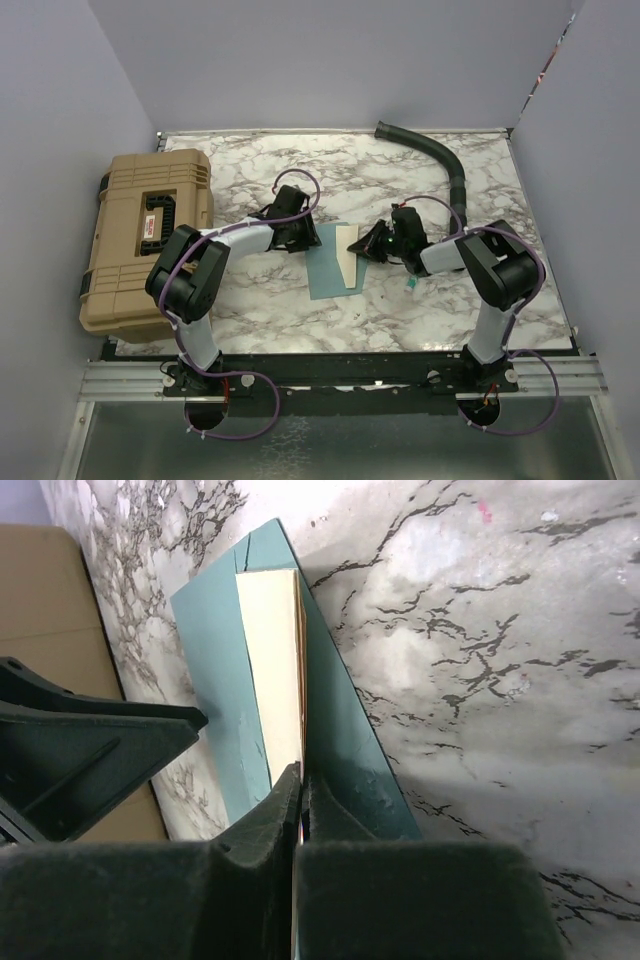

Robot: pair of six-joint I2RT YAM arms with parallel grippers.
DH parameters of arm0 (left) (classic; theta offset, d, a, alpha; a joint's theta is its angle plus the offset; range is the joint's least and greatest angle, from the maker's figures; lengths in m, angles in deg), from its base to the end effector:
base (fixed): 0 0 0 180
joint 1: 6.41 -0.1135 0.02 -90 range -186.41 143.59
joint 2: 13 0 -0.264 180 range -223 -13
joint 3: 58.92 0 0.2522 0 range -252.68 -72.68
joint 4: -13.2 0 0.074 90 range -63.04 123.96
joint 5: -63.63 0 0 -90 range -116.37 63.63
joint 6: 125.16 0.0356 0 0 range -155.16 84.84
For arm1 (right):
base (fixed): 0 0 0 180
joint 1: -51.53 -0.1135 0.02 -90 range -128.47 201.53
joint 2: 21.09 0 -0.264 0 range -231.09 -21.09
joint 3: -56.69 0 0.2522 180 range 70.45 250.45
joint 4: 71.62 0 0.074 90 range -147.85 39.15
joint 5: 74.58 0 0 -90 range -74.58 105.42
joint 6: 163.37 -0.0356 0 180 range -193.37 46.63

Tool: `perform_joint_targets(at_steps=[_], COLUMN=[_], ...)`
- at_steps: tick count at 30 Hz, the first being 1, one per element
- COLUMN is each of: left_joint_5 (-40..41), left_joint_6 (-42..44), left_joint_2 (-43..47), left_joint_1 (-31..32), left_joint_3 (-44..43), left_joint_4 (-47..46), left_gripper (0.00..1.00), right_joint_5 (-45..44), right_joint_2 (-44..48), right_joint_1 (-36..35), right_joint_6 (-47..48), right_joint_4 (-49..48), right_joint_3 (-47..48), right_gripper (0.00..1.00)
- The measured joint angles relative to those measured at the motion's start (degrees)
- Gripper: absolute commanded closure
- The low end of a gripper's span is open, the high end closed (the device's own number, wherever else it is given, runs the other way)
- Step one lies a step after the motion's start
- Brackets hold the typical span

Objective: Place the letter into the envelope and seal it

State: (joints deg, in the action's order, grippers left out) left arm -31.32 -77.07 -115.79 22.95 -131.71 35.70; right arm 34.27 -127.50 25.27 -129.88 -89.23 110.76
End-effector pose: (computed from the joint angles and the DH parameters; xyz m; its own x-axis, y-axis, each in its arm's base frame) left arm 0.3153 -0.1809 0.1580 -0.8714 -0.2733 -0.4073 -0.0643 0.8868 -0.4576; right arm 0.2973 0.1595 0.1057 -0.8297 0.4707 -0.3000 0.0637 0.6137 0.7870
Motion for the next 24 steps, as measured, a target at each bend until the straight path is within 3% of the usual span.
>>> perform_joint_targets(at_steps=[14, 24], left_joint_5=[-1.0, -0.9], left_joint_6=[-3.3, -8.1], left_joint_2=[0.2, 0.4], left_joint_1=[-0.8, -0.7], left_joint_3=[2.1, 3.9], left_joint_4=[-4.9, -8.6], left_gripper=[0.55, 0.55], right_joint_5=[4.6, 2.6], right_joint_2=[-2.7, 1.2], right_joint_1=[1.1, 0.7], right_joint_6=[-9.5, -12.1], right_joint_4=[5.2, 6.1], right_joint_3=[3.9, -0.3], right_gripper=[1.0, 1.0])
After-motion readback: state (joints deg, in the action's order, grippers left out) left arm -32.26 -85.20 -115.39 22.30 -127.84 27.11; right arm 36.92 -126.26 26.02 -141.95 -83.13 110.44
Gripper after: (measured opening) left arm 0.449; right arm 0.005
